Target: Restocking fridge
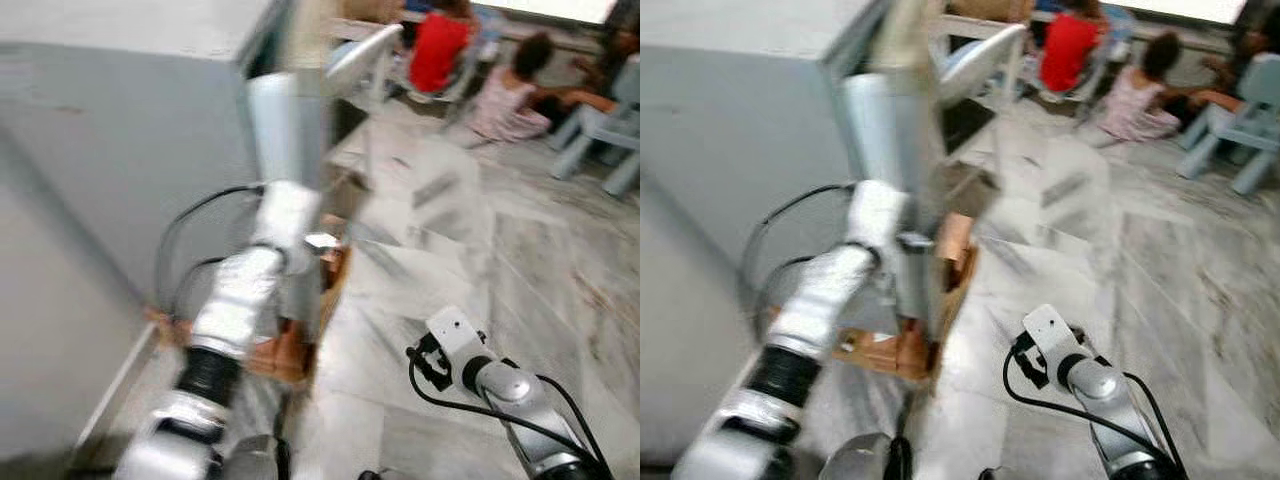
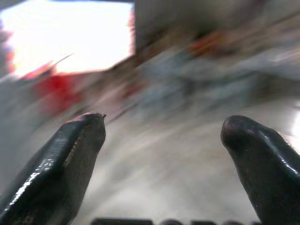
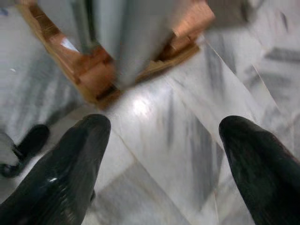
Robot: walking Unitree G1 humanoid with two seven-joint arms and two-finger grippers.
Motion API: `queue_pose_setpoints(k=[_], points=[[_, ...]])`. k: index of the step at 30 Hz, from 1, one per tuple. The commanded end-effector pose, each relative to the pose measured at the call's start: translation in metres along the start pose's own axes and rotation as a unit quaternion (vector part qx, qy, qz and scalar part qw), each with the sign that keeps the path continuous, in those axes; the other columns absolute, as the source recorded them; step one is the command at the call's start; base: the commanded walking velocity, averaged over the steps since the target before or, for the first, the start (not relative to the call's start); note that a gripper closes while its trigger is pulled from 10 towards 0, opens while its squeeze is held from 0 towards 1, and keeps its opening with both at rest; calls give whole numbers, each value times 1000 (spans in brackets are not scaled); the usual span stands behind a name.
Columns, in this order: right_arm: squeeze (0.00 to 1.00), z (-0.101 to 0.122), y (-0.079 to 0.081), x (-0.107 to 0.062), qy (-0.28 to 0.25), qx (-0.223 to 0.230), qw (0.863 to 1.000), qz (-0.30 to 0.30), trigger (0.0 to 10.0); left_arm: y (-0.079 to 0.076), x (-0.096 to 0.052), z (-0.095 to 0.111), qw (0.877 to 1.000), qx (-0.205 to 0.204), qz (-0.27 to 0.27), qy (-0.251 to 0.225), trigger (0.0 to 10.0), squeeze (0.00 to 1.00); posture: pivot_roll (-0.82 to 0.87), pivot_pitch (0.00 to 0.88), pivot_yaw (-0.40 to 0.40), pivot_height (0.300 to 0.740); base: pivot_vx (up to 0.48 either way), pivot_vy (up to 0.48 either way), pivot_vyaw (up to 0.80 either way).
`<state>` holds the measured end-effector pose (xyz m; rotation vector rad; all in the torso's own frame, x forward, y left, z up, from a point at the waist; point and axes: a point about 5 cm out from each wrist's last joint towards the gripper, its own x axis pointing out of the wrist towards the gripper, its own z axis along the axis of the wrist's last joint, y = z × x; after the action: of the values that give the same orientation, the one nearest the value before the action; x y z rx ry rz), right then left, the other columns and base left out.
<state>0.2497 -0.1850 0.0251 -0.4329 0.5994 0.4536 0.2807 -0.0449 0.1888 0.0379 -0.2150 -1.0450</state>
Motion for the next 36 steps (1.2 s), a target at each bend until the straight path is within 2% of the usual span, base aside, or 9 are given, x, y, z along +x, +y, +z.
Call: queue_pose_setpoints(k=[1, 4, 6, 13, 18, 26, 32, 35, 36], points=[[0, -12, 0, -3, 19, -1, 1000, 2, 10000, -13, 12, 9, 999, -10, -36, -10, 10000, 0, -48, 36, -14, 740, 0, 0, 0], [0, -13, 0, -3, 19, 0, 1000, 4, 10000, 5, 11, 4, 1000, -3, -7, 3, 10000, 0, -52, 36, -9, 740, 0, 0, 0], [0, -16, 1, -4, 20, 15, 1000, 3, 10000, 38, -7, -3, 998, -15, 56, 21, 10000, 0, -46, 36, -4, 740, 0, 0, 0], [0, -9, 0, -2, -10, 7, 1000, -13, 10000, 61, -47, -25, 992, -22, 111, 60, 10000, 0, -38, 33, 0, 740, 0, 0, 0], [0, 11, -4, -3, -72, 25, 996, -48, 10000, 79, -96, -55, 974, -40, 196, 102, 10000, 0, -35, 35, -6, 740, 0, -394, 0], [0, 21, -6, -3, -107, 36, 992, -58, 10000, 85, -130, -66, 953, -65, 271, 117, 10000, 0, -22, 31, -16, 740, 0, -462, 0], [0, 44, -4, -1, -145, 26, 988, -55, 10000, 82, -155, -79, 941, -33, 302, 151, 10000, 0, -11, 29, -9, 740, 89, -431, 0], [0, 61, -6, -3, -187, 13, 980, -62, 10000, 82, -170, -85, 926, -33, 334, 170, 10000, 0, 12, 31, 16, 740, 318, -355, 0], [0, 68, -13, -6, -205, 22, 975, -84, 10000, 85, -183, -84, 914, -24, 364, 180, 10000, 0, 20, 34, 25, 740, 364, -311, 0]])
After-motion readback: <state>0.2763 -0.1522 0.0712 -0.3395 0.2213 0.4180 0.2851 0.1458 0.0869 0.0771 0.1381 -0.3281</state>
